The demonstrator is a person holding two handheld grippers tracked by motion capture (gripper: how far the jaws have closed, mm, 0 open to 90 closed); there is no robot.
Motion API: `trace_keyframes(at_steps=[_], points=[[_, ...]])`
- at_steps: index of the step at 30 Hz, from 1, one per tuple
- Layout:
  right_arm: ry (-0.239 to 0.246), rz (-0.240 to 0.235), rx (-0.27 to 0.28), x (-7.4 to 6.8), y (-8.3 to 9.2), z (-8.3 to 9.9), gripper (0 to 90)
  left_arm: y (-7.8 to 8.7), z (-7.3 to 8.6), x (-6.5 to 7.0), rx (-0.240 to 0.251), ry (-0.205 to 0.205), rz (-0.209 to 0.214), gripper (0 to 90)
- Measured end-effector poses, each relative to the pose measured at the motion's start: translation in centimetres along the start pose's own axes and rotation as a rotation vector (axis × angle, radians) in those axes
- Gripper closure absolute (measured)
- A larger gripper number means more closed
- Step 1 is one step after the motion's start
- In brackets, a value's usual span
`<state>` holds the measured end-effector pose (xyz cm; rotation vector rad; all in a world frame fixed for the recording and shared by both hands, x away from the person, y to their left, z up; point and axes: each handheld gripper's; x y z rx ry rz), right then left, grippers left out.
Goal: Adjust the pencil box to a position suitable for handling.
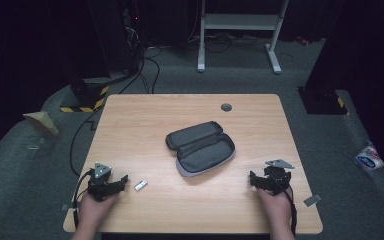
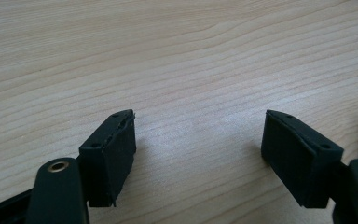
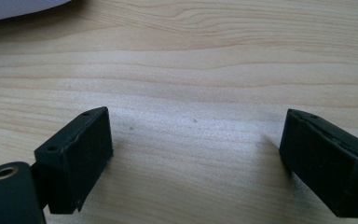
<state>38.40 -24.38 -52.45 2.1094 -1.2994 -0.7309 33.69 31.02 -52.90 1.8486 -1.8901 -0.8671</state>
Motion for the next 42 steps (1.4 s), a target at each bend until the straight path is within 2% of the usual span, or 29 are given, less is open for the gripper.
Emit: trace_keyframes(at_steps=[8, 20, 25, 28, 32, 39, 42], points=[[0.014, -0.007, -0.003, -0.1, -0.4, -0.4, 9.0, -0.2, -0.2, -0.1, 0.001, -0.007, 0.008, 26.3], [0.011, -0.006, 0.010, -0.3, 0.0, 0.0, 13.8, -0.5, -0.4, 0.0, -0.001, -0.012, 0.017, 23.0], [0.039, -0.003, 0.012, -0.5, 0.0, 0.0, 15.5, -0.5, -0.4, 0.0, -0.002, -0.014, 0.015, 22.8], [0.048, -0.019, 0.013, -0.8, 0.2, -0.2, 15.4, -0.5, -0.4, 0.0, -0.003, -0.014, 0.015, 22.8], [0.086, -0.026, 0.045, -1.4, 0.9, -0.6, 18.5, -0.5, -0.4, 0.0, -0.004, -0.014, 0.016, 22.8], [0.071, -0.069, 0.094, -1.9, 1.4, -1.2, 18.8, -0.6, -0.5, 0.1, -0.005, 0.001, 0.002, 22.5], [0.077, -0.075, 0.093, -2.0, 1.4, -1.4, 19.0, -0.7, -0.5, 0.1, -0.006, 0.003, 0.003, 22.5]])
Point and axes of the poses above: each handheld gripper's, and its own axes: y roughly backward along the jaws, z roughly out of its underside, x roughly to its right, and after that the axes turned 14 degrees about -z, right-handed
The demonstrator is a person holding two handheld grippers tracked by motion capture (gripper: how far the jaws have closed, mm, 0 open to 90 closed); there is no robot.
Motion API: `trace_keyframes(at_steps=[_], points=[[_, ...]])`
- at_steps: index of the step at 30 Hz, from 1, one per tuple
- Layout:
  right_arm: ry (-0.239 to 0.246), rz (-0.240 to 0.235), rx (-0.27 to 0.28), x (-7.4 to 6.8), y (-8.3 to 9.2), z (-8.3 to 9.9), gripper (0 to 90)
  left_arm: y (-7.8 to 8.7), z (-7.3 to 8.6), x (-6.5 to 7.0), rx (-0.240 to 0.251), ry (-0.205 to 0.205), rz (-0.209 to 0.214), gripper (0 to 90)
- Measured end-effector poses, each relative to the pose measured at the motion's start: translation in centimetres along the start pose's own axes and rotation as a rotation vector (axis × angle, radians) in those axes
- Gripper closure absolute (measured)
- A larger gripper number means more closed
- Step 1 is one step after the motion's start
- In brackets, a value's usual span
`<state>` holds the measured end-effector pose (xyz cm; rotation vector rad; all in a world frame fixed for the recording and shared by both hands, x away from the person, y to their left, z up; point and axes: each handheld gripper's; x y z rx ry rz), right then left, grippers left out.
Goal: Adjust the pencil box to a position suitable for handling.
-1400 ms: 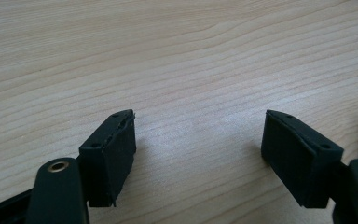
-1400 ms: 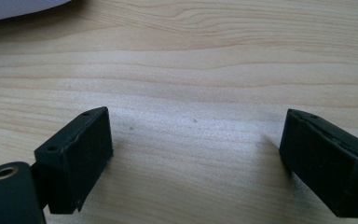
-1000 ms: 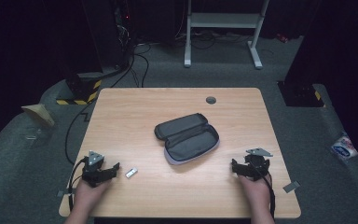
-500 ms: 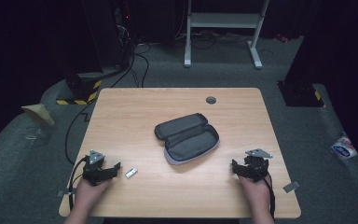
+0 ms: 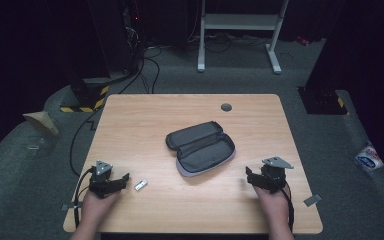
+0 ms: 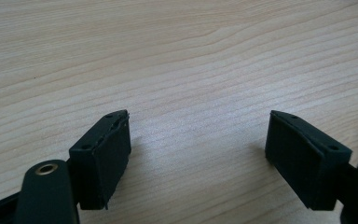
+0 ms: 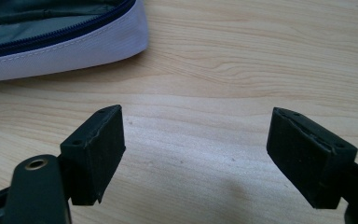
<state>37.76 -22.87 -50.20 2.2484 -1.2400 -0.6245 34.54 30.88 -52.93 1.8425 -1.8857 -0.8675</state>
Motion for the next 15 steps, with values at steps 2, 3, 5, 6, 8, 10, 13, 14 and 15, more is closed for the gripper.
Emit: trace_keyframes(at_steps=[2, 3, 5, 6, 8, 10, 13, 14, 15], points=[[0.009, -0.016, 0.004, -0.3, 0.0, -0.2, 21.4, 0.0, 0.0, 0.0, 0.000, -0.002, 0.001, 22.4], [0.009, -0.016, 0.004, -0.3, 0.0, -0.2, 21.4, 0.0, 0.0, 0.0, 0.000, -0.002, 0.001, 22.4], [0.022, -0.019, 0.007, -0.5, -0.1, -0.4, 22.7, 0.0, 0.0, 0.0, 0.000, -0.005, 0.004, 22.3], [0.022, -0.032, 0.011, -0.7, 0.0, -0.7, 25.2, 0.0, 0.0, 0.0, 0.001, -0.008, 0.004, 22.2], [0.024, -0.043, 0.015, -1.0, -0.1, -1.0, 27.5, 0.1, 0.0, 0.0, -0.004, -0.011, 0.007, 22.1], [0.032, -0.044, 0.016, -1.1, -0.2, -1.1, 28.1, 0.1, 0.1, 0.0, -0.002, -0.011, 0.007, 22.1], [0.021, -0.055, 0.013, -1.4, -0.6, -1.3, 29.7, 0.1, 0.0, -0.1, 0.000, -0.012, 0.007, 22.0], [0.015, -0.060, 0.013, -1.4, -0.6, -1.4, 30.0, 0.1, 0.0, -0.1, -0.001, -0.015, 0.008, 22.0], [0.016, -0.062, 0.015, -1.4, -0.8, -1.5, 30.3, 0.1, 0.0, -0.1, -0.004, -0.017, 0.009, 21.9]])
Point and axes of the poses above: each handheld gripper's, and its own axes: y roughly backward along the jaws, z roughly out of its underside, x roughly to its right, and after that the axes turned 14 degrees about -z, right-handed
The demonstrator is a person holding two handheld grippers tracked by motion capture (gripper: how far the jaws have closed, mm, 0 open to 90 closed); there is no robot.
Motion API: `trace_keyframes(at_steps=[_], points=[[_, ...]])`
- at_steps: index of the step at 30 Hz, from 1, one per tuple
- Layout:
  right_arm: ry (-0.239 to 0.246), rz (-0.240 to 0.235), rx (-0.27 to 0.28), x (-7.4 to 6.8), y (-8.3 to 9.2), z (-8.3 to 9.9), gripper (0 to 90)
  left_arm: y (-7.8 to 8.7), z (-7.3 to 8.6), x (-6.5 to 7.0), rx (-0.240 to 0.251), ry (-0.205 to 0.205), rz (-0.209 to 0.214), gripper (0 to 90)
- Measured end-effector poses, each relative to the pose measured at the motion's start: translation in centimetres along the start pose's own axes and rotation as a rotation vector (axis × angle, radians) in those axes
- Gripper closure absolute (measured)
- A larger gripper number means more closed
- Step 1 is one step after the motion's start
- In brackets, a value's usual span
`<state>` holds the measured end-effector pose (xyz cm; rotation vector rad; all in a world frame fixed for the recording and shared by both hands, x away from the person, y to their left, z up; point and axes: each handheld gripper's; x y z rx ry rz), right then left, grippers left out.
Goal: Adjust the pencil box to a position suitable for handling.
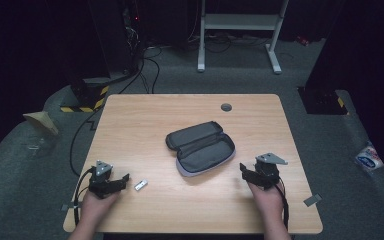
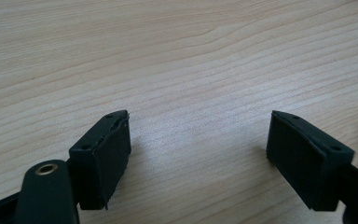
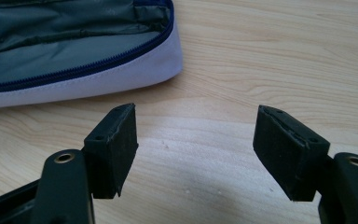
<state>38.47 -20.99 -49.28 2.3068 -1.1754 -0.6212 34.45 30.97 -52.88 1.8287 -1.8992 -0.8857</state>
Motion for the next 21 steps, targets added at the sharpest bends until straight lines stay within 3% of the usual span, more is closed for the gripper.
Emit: trace_keyframes(at_steps=[14, 21], points=[[0.005, -0.015, 0.045, -0.6, -0.8, -2.5, 36.3, 0.0, 0.0, 0.0, 0.001, -0.006, 0.005, 21.8], [0.016, -0.025, 0.040, -0.7, -2.0, -3.9, 40.7, 0.0, 0.0, 0.0, 0.005, -0.012, 0.012, 21.8]])
Point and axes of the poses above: each handheld gripper's, and its own axes: y roughly backward along the jaws, z roughly out of its underside, x roughly to its right, and after that the axes turned 14 degrees about -z, right-handed
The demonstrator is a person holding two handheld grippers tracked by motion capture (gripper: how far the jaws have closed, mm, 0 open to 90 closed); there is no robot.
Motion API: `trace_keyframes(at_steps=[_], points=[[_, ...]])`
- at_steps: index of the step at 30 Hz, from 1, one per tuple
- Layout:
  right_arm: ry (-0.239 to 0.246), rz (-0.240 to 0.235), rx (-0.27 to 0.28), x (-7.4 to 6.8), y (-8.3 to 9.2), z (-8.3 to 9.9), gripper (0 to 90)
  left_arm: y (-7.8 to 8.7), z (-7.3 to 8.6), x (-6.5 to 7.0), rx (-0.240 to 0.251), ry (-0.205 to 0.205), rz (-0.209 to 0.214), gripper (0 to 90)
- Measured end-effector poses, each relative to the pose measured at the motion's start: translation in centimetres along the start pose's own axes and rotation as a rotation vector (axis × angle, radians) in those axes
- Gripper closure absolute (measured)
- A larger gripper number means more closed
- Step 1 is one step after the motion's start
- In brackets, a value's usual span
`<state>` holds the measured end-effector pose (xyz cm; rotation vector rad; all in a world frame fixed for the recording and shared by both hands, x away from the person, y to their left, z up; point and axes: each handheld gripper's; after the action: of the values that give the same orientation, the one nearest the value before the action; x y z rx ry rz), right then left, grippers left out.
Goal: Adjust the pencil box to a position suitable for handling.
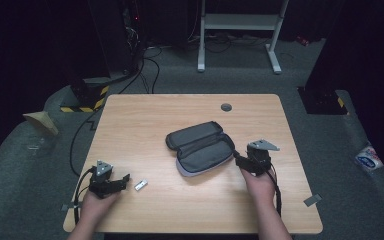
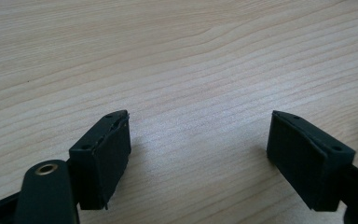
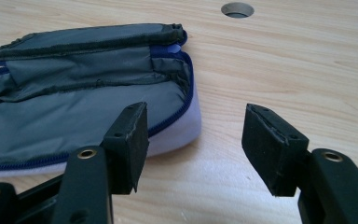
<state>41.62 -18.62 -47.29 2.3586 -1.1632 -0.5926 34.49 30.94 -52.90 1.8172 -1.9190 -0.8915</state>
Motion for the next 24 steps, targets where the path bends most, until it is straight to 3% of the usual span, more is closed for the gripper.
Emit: trace_keyframes(at_steps=[13, 24], points=[[-0.001, -0.007, -0.015, 0.2, -2.7, -2.0, 53.9, 0.0, 0.0, 0.1, 0.003, 0.000, 0.006, 21.8], [-0.025, 0.015, -0.033, 0.7, -4.1, -1.7, 67.5, 0.0, 0.0, 0.1, 0.005, -0.006, 0.009, 21.8]])
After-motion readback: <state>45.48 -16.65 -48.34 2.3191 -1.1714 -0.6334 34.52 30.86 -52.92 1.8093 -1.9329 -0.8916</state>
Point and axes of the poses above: each handheld gripper's, and its own axes: y roughly backward along the jaws, z roughly out of its underside, x roughly to its right, and after that the axes turned 14 degrees about -z, right-handed
